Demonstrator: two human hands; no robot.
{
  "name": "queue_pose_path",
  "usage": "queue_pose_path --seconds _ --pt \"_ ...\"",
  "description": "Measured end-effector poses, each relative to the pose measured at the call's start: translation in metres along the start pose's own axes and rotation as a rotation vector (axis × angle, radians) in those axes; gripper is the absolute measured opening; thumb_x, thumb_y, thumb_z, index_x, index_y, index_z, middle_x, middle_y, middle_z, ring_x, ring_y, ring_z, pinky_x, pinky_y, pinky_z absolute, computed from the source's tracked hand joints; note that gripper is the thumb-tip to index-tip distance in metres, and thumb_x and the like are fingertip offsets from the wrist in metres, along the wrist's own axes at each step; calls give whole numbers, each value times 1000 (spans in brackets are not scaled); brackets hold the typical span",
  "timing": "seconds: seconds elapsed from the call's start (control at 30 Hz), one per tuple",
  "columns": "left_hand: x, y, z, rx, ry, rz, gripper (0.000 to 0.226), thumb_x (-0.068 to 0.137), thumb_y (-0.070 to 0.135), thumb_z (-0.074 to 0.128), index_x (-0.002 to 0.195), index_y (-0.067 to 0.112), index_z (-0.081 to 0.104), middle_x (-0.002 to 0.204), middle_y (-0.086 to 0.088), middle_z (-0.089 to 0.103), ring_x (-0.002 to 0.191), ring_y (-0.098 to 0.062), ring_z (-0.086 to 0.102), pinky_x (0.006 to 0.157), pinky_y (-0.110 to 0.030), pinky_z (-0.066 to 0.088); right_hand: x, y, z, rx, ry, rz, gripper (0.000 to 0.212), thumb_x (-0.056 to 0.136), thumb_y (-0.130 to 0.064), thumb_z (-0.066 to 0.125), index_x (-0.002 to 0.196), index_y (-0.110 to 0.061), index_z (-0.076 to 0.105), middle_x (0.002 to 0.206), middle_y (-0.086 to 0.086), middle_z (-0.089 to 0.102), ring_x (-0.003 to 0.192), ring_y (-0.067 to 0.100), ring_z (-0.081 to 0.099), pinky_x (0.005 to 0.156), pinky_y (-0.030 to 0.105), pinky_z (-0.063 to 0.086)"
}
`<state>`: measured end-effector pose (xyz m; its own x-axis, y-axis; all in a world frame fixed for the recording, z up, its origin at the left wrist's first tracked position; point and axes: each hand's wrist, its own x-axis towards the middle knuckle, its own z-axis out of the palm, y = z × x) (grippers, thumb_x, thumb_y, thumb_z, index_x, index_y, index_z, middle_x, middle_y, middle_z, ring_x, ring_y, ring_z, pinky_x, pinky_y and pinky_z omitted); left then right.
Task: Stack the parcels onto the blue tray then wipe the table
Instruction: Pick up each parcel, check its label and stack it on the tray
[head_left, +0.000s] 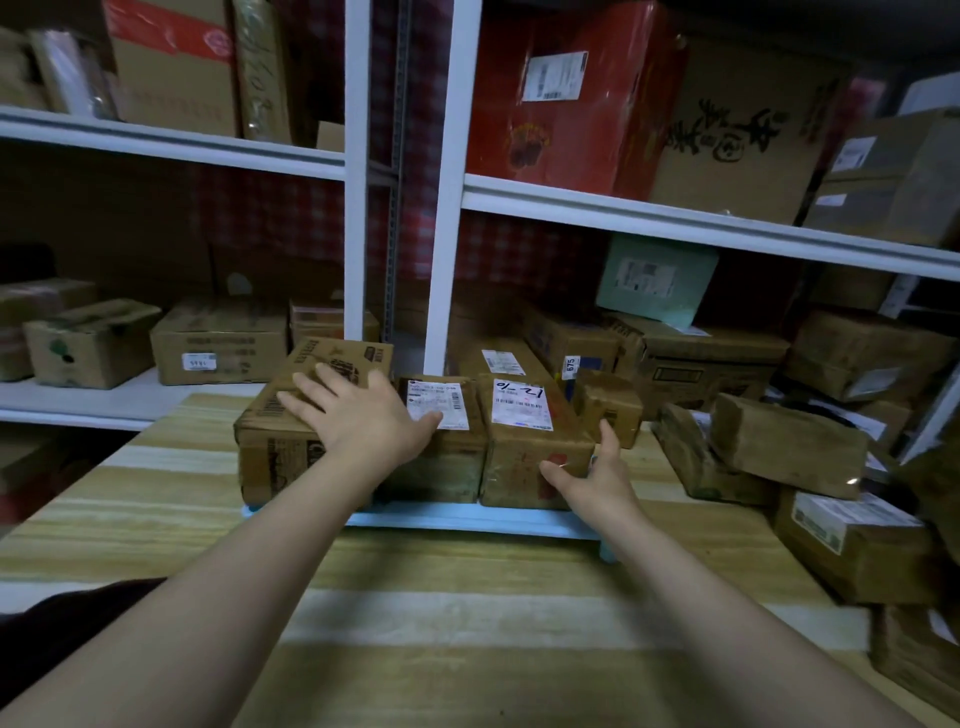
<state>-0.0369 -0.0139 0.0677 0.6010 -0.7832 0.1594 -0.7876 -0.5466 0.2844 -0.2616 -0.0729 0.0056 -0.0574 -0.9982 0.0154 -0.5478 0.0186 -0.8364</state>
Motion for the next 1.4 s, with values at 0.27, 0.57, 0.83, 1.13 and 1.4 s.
queue_pose_path --seconds 0.27,0.57,0.83,1.13,1.4 --pt "11 -30 -7 104 -64 -64 113 65 89 48 153 26 17 158 -30 -1 142 -56 -5 110 -71 -3 -4 -18 12 -131 -1 -65 97 81 -47 76 155 -41 14 152 9 22 139 33 32 117 45 31" --pt "14 -33 -14 155 -132 -20 94 71 81 51 148 31 27 158 -21 14 143 -51 7 107 -73 14 1 -16 11 -98 10 -59 74 88 -37 71 150 -42 31 136 5 45 120 26 54 106 46 46" --pt "2 -22 -8 123 -63 46 84 74 79 46 142 31 37 154 -20 24 140 -51 14 106 -71 17 1 -10 -2 -15 49 -41 71 89 -33 71 148 -42 34 134 6 53 116 24 57 102 47 50" --pt "-1 -19 -1 106 -44 48 87 78 76 45 149 30 28 161 -20 6 145 -50 -6 106 -77 0 -3 -5 -7 -32 -23 -69 83 91 -27 69 156 -41 19 149 7 38 133 27 45 111 42 41" --pt "-28 30 2 5 129 371 61 88 58 46 142 30 43 154 -11 32 147 -36 9 114 -63 -10 -8 1 -24 -12 7 -33 86 89 -28 72 157 -27 20 156 5 37 140 26 41 114 39 36"
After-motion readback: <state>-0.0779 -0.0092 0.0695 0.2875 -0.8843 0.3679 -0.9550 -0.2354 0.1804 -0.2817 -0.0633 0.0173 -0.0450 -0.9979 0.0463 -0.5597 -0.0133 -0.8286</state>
